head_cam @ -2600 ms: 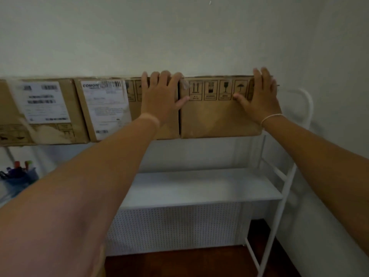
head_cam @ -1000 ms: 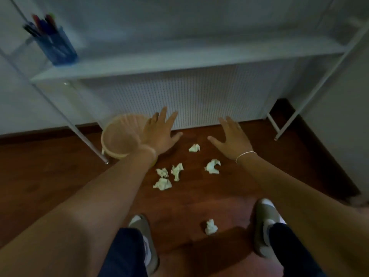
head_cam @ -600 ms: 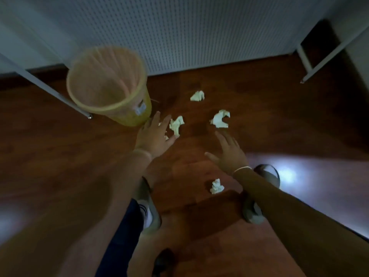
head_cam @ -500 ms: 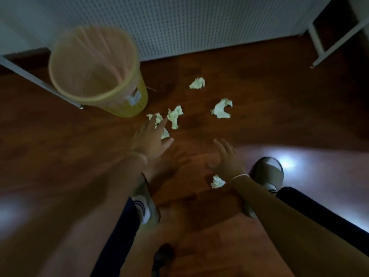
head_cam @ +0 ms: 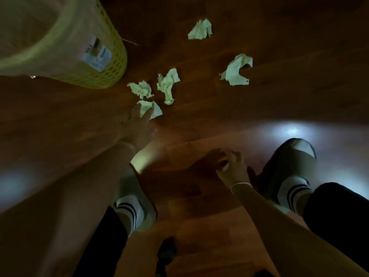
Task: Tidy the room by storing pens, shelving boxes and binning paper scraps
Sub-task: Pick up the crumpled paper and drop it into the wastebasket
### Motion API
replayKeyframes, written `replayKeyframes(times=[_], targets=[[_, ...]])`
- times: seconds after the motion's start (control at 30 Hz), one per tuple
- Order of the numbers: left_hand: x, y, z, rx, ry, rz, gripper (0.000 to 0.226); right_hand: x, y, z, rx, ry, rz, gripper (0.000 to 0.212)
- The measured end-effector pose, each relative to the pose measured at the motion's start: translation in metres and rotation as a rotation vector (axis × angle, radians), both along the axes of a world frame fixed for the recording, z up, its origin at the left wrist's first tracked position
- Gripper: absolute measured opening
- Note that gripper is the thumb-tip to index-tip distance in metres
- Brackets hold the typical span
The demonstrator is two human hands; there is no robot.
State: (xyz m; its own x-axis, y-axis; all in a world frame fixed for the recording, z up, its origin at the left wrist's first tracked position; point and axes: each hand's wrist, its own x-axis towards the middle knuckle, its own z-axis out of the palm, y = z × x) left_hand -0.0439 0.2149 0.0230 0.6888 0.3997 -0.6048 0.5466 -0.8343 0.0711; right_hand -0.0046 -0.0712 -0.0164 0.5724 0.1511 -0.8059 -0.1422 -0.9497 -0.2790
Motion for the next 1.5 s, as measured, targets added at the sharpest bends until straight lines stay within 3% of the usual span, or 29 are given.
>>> replayKeyframes(times=[0.23, 0.37, 0.6, 0.7, 0.87, 1.0, 1.2, 1.33, 1.5], targets=[[0.010, 0.001, -0.047, -0.036, -0.005, 0.124, 0.064, 0.014, 0.022, -0.025, -0.038, -0.119, -0.080, 0.053], [0.006, -0.003, -0.056, -0.067, -0.142, 0.183, 0.051, 0.036, 0.039, -0.025, 0.011, -0.194, -0.014, 0.035], [0.009, -0.003, -0.040, -0.115, -0.297, 0.246, 0.040, 0.056, 0.063, -0.004, 0.065, -0.274, 0.063, 0.031], [0.012, 0.014, -0.011, -0.174, -0.360, 0.254, 0.038, 0.064, 0.085, 0.021, 0.105, -0.331, 0.096, 0.031], [0.020, 0.050, 0.073, -0.150, -0.430, 0.268, 0.036, 0.093, 0.147, 0.097, 0.340, -0.420, 0.095, 0.024], [0.013, 0.066, 0.153, -0.135, -0.468, 0.192, 0.069, 0.111, 0.199, 0.173, 0.518, -0.592, 0.203, 0.022], [-0.019, 0.092, 0.249, -0.087, -0.568, 0.175, 0.039, 0.109, 0.268, 0.279, 0.727, -0.744, 0.346, 0.018], [-0.035, 0.118, 0.277, -0.036, -0.694, 0.302, 0.039, 0.095, 0.305, 0.310, 0.840, -0.722, 0.393, 0.016], [-0.035, 0.132, 0.289, -0.083, -0.771, 0.459, 0.052, 0.081, 0.325, 0.333, 0.975, -0.642, 0.354, 0.040]])
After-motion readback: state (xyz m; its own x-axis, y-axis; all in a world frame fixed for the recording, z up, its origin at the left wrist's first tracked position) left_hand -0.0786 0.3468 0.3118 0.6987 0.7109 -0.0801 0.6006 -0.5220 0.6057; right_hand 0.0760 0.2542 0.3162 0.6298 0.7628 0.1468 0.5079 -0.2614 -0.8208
